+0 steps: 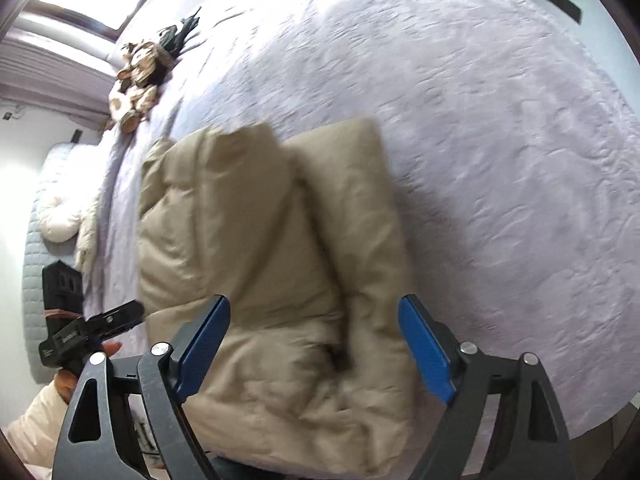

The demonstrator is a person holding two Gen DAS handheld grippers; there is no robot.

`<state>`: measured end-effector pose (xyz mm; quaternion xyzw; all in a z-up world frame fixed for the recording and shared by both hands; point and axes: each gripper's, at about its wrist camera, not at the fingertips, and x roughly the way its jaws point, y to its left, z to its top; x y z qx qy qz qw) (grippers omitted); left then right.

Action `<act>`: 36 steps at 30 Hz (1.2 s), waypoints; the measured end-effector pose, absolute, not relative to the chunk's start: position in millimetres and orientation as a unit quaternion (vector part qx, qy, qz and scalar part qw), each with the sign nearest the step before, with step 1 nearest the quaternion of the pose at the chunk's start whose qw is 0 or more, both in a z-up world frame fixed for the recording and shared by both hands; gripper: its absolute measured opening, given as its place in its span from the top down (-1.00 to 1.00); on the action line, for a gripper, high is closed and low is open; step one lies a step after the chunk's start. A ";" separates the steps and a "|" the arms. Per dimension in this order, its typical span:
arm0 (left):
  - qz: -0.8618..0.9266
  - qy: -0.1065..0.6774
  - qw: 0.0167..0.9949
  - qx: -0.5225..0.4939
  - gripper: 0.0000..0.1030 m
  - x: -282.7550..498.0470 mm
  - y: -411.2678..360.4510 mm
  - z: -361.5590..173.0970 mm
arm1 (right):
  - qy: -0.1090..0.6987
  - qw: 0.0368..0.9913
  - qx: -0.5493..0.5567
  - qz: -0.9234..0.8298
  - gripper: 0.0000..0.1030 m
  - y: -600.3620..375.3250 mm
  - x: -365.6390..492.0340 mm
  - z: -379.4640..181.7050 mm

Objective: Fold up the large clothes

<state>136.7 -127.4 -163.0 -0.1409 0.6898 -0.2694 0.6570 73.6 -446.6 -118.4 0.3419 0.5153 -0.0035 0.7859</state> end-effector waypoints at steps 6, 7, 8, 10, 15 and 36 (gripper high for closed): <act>-0.306 0.696 0.623 -0.183 -0.99 137.4 -127.8 -176.3 | 0.528 0.771 0.355 0.006 -0.71 -466.9 78.3 -139.2; -0.313 0.697 0.617 -0.188 -0.99 138.3 -127.1 -178.6 | 0.530 0.769 0.357 0.014 -0.71 -467.9 79.9 -141.3; -0.318 0.698 0.612 -0.192 -0.99 138.8 -127.1 -182.0 | 0.531 0.766 0.361 0.029 -0.71 -468.9 83.1 -143.7; -0.324 0.699 0.606 -0.197 -0.99 139.9 -126.0 -187.6 | 0.535 0.759 0.368 0.053 -0.71 -470.8 90.5 -150.3; -0.332 0.699 0.590 -0.232 -0.99 146.7 -119.4 -208.7 | 0.559 0.736 0.372 0.086 -0.72 -474.0 110.3 -169.3; -0.339 0.717 0.551 -0.260 -1.00 158.9 -162.8 -237.3 | 0.557 0.658 0.450 0.233 -1.00 -438.7 186.0 -232.7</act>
